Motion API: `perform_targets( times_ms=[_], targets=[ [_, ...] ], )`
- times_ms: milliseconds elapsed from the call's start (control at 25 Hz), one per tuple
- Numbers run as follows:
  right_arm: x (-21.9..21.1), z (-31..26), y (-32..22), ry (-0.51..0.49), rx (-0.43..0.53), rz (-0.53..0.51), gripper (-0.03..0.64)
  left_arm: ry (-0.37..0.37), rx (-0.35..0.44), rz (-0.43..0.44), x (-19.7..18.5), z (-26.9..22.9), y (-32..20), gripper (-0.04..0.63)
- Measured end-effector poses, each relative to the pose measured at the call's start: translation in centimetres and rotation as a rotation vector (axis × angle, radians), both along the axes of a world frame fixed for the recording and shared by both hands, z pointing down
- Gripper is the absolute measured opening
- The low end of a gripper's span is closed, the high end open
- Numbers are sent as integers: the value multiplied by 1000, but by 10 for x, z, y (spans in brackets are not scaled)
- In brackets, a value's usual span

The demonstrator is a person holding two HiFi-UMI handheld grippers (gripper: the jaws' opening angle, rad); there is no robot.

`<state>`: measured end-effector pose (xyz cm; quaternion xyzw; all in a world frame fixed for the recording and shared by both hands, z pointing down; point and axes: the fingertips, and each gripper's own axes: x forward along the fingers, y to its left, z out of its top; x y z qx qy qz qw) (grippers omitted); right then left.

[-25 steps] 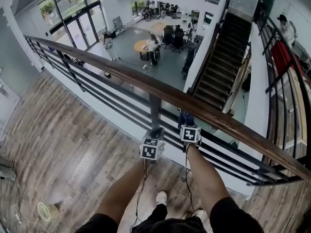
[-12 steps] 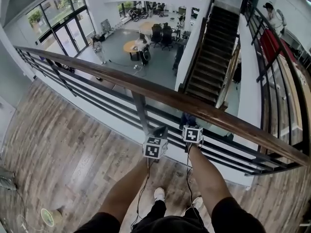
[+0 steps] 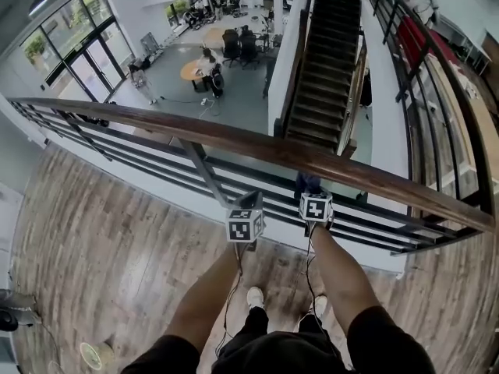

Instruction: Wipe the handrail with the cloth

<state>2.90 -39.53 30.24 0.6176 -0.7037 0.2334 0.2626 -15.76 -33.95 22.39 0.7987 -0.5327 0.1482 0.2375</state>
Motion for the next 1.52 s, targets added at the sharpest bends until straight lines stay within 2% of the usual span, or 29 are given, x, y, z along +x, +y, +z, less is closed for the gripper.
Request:
perform_targets(
  times_ms=[440,680,880,1080,1280,1400,1520],
  targets=[
    [137,-3,43,17,-1,86,80,-12,3,109,129,-5,15,3],
    [231,7,62,19,-1,134,80,-20,8,172,225,7,22,3],
    [280,10,75,23,10,166,80,-38,44,173,270,8,21,3],
    [331,9,90,38,12,182,80,-47,28,210,323,12,25,3],
    [386,16,111,25,-5,229,78,-15,11,244,382,21,38,3],
    [424,14,119,32,10,253,78,-21,0,288,420,22,44,3],
    [464,18,136,41,-15,288,78,-29,-5,324,455,23,51,3]
  ],
)
